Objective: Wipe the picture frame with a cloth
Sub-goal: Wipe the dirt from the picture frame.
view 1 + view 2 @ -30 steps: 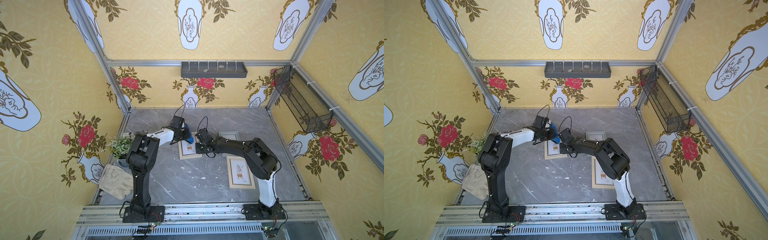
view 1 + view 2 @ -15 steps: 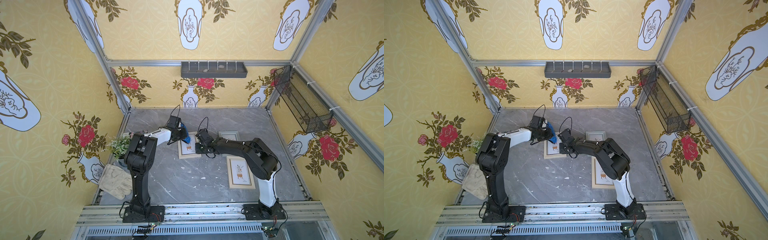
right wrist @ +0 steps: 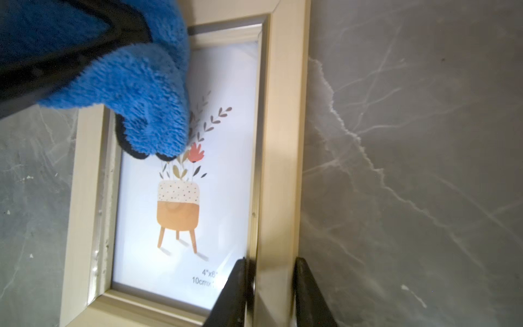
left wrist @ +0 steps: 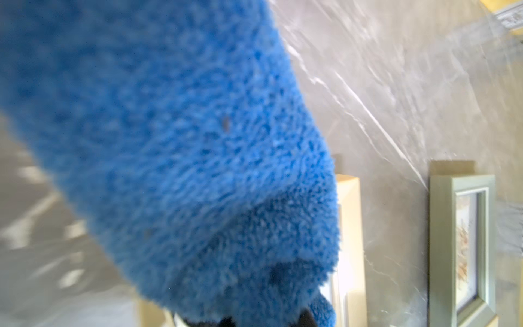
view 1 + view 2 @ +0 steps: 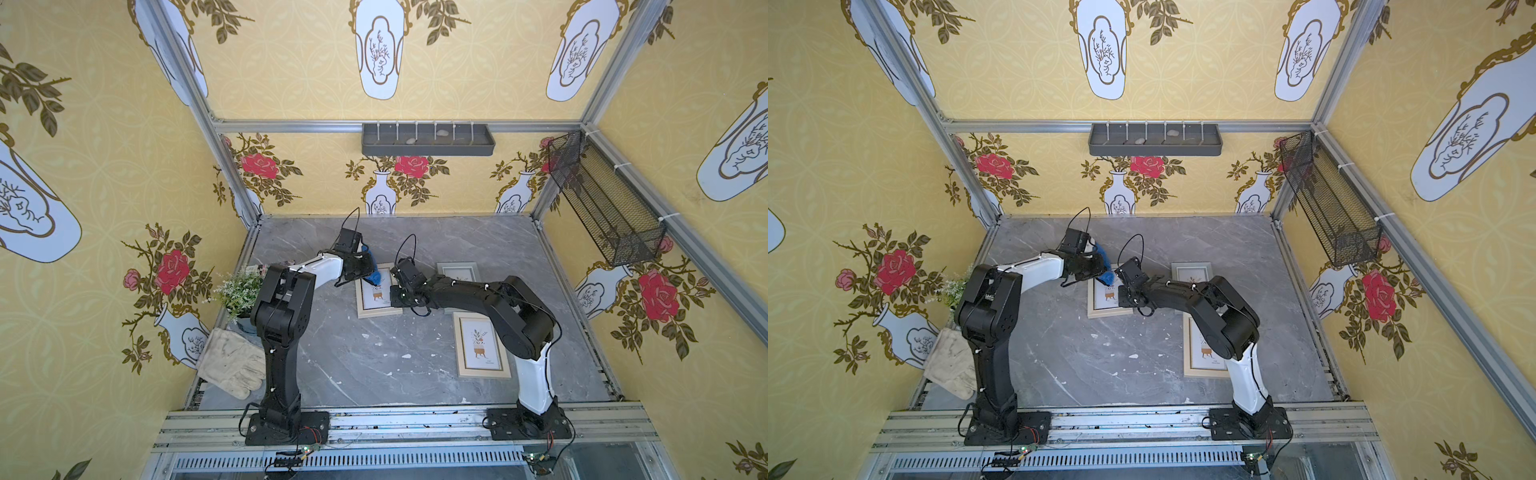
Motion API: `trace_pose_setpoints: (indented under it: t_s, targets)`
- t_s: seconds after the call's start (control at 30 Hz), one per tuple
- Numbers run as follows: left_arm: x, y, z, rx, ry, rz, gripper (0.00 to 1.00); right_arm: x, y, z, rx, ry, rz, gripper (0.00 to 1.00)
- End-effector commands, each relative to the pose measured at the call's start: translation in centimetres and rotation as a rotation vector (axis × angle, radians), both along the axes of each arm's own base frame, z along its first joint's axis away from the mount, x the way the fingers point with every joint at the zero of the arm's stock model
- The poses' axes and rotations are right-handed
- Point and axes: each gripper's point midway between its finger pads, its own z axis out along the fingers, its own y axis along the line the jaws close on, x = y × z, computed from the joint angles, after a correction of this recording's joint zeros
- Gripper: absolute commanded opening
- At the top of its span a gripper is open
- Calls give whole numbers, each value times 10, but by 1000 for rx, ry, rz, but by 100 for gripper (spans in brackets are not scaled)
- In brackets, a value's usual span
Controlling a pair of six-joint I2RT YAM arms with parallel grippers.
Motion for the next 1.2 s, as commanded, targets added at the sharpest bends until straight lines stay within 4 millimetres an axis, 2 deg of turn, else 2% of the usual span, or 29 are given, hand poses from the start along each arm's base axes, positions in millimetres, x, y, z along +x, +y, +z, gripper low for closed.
trace_pose_setpoints:
  t_s: [0.0,0.1,0.13,0.2,0.33,0.37,0.43,0.53,0.7,0.73,0.77,0.83,0.97,1.0,1.07,1.17]
  targets:
    - [-8,-4,-13,43,38,-13,0,-19,-17,-23,-87,94,11,20]
    - [-9,-29,-15,61,40,-59,0,-16,-14,-21,-83,89,12,20]
    - [-15,-46,-15,65,42,-97,0,-16,-13,-21,-81,89,11,20]
    - [-16,-52,-15,74,48,-117,0,-15,-14,-19,-82,86,9,20]
    - [-14,-30,-9,95,37,-75,0,-15,-19,-21,-94,87,1,20]
    - [-7,-10,-8,92,37,-34,0,-16,-21,-23,-97,91,-3,20]
    - [-5,3,-6,97,37,-12,0,-16,-22,-24,-97,92,-6,20]
    - [-2,4,-4,99,32,-9,0,-16,-22,-25,-98,93,-6,19]
    - [-3,-30,-8,72,41,-63,0,-14,-18,-23,-90,92,-6,19]
    - [-2,-32,-9,68,45,-63,0,-14,-18,-23,-90,92,-5,19]
    - [-8,-48,-9,63,45,-96,0,-14,-18,-22,-87,91,-5,19]
    - [-9,-51,-10,65,49,-106,0,-13,-18,-22,-90,89,-5,19]
    - [-10,-31,-6,103,43,-76,0,-14,-22,-23,-97,91,-8,19]
    - [-4,-15,-5,103,44,-46,0,-14,-22,-23,-97,91,-11,19]
    - [-3,-2,-2,117,42,-19,0,-14,-24,-26,-101,96,-17,19]
    - [-10,2,6,145,42,-21,0,-12,-27,-27,-103,99,-30,19]
